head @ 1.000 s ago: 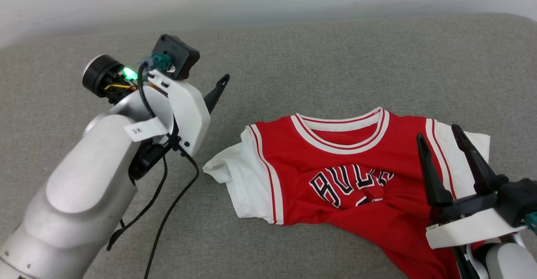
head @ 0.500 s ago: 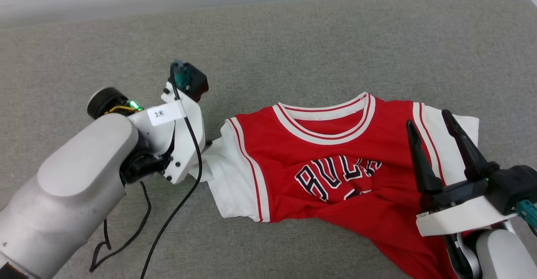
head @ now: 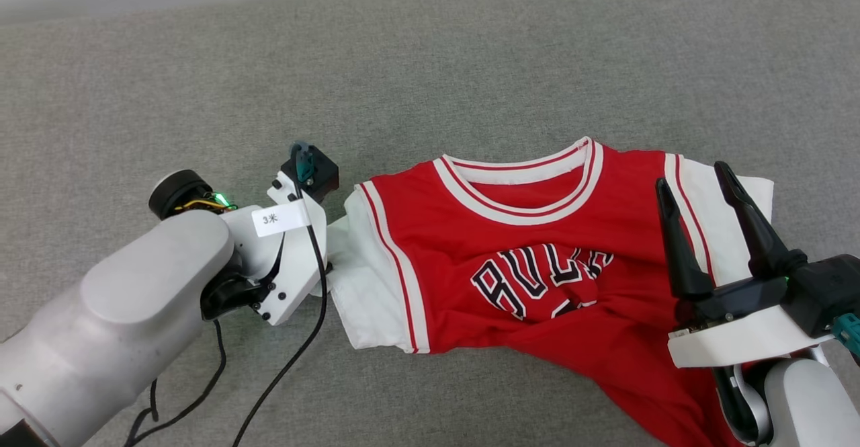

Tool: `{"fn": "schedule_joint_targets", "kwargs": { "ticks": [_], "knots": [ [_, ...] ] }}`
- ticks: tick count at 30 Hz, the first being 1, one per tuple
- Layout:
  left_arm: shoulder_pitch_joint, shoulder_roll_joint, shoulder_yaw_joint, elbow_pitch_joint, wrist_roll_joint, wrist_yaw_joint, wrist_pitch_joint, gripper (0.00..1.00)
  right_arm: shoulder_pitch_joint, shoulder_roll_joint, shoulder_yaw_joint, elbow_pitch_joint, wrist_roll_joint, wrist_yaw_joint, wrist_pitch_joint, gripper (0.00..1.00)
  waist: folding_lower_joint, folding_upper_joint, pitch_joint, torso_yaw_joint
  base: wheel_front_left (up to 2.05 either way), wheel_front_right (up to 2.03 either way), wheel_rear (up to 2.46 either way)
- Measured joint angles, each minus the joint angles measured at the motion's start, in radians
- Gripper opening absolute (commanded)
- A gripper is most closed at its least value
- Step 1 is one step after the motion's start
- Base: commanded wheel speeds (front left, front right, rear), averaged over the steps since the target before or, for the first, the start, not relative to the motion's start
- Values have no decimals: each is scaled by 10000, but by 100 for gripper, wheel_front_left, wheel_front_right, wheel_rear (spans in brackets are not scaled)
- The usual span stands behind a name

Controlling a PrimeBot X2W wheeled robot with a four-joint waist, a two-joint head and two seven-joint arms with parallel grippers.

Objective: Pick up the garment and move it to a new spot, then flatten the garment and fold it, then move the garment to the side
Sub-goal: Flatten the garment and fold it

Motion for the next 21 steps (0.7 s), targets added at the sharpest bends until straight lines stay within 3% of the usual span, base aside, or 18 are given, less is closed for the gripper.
{"fn": "schedule_joint_targets", "kwargs": {
  "ticks": [1, 2, 7, 13, 21],
  "knots": [
    [-39, -25, -102, 12, -19, 0, -102, 29, -2, 2, -4, 2, -6, 0, 0, 100, 0, 0, -18, 25, 0, 0, 0],
    [-65, -33, -176, 29, -23, 0, -274, 0, -1, 0, -10, 6, -36, 0, 0, 100, 0, 0, -45, 53, 0, 0, 0],
    [-64, 4, -466, -144, 127, 0, -1465, 0, 79, -8, -50, 52, -98, 0, 0, 100, 0, 0, -322, 246, 0, 0, 0],
    [-39, 548, -255, -1089, 167, 0, -3005, 0, 407, -8, -150, 111, -96, 0, 0, 100, 0, 0, -766, 635, 0, 0, 0],
    [467, 2224, 368, -2986, -301, 880, -3302, 0, 649, -23, -232, 109, -94, 0, -2, 100, 0, 0, -1121, 1269, 0, 0, 0]
  ]
}}
